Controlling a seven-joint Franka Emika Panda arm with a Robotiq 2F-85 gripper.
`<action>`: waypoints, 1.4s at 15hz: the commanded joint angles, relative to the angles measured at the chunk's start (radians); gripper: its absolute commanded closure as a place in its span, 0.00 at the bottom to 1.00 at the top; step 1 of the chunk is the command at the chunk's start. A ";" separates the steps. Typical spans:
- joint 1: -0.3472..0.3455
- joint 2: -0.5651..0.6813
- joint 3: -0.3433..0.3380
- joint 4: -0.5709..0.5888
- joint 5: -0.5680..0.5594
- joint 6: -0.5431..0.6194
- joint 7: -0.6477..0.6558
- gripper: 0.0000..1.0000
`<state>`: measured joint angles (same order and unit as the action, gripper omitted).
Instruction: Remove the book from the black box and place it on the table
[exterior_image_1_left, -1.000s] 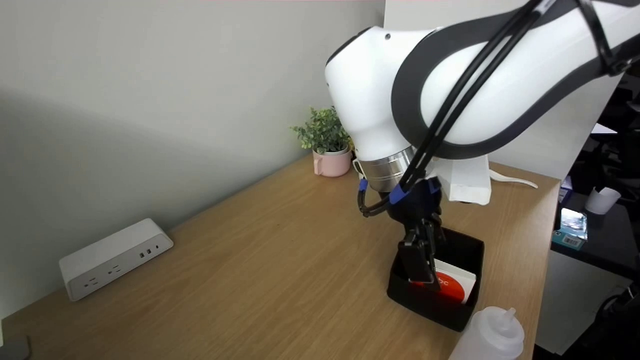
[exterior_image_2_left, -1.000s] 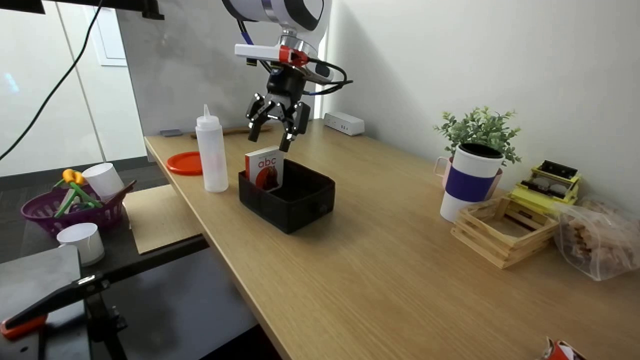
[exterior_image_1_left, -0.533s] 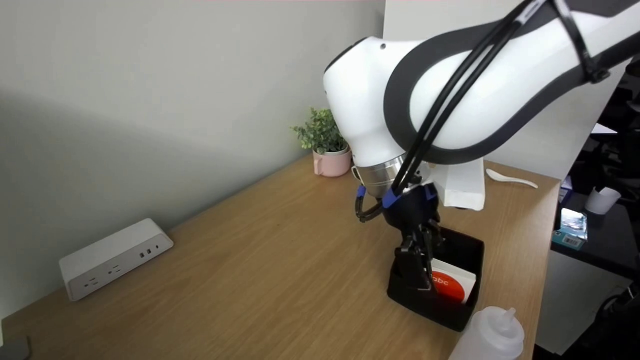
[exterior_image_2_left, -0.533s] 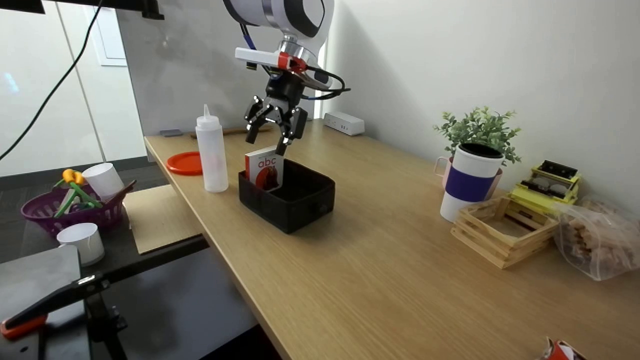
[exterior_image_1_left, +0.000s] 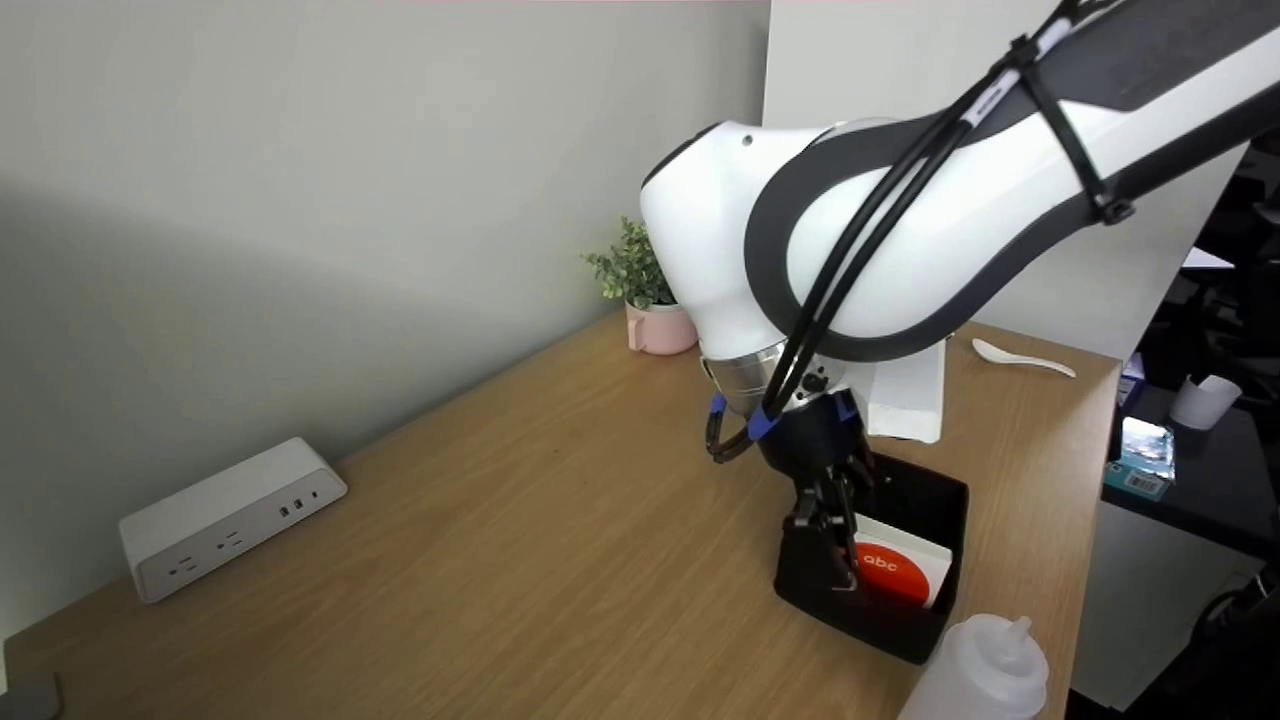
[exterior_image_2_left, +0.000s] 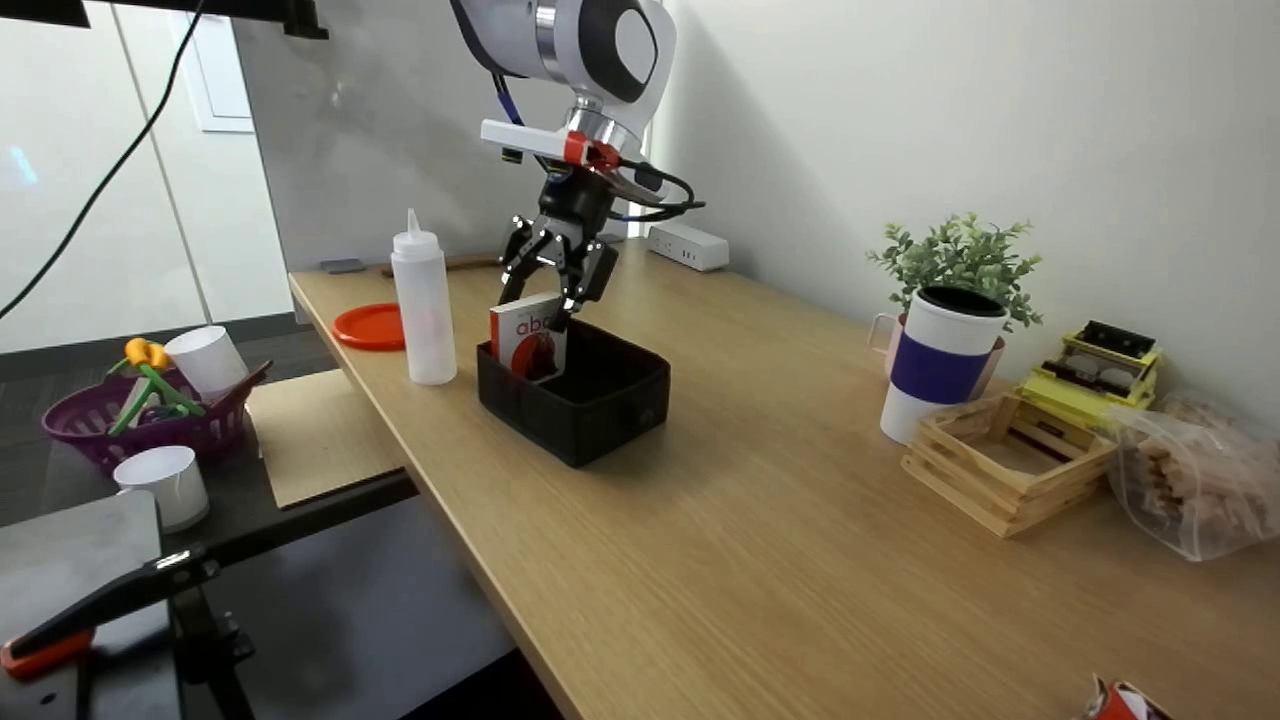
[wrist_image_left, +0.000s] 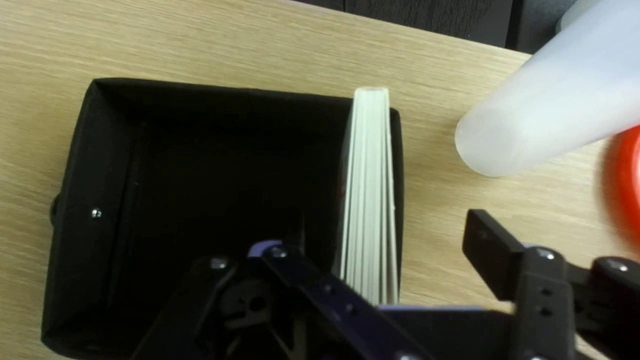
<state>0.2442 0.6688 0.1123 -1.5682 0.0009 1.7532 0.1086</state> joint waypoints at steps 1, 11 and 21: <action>-0.012 0.019 0.007 0.035 0.016 -0.039 -0.006 0.48; -0.004 0.007 0.000 0.034 0.011 -0.053 0.027 0.96; 0.044 -0.104 -0.015 -0.047 -0.022 -0.026 0.217 0.96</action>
<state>0.2610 0.6359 0.1116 -1.5606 -0.0032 1.7316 0.2631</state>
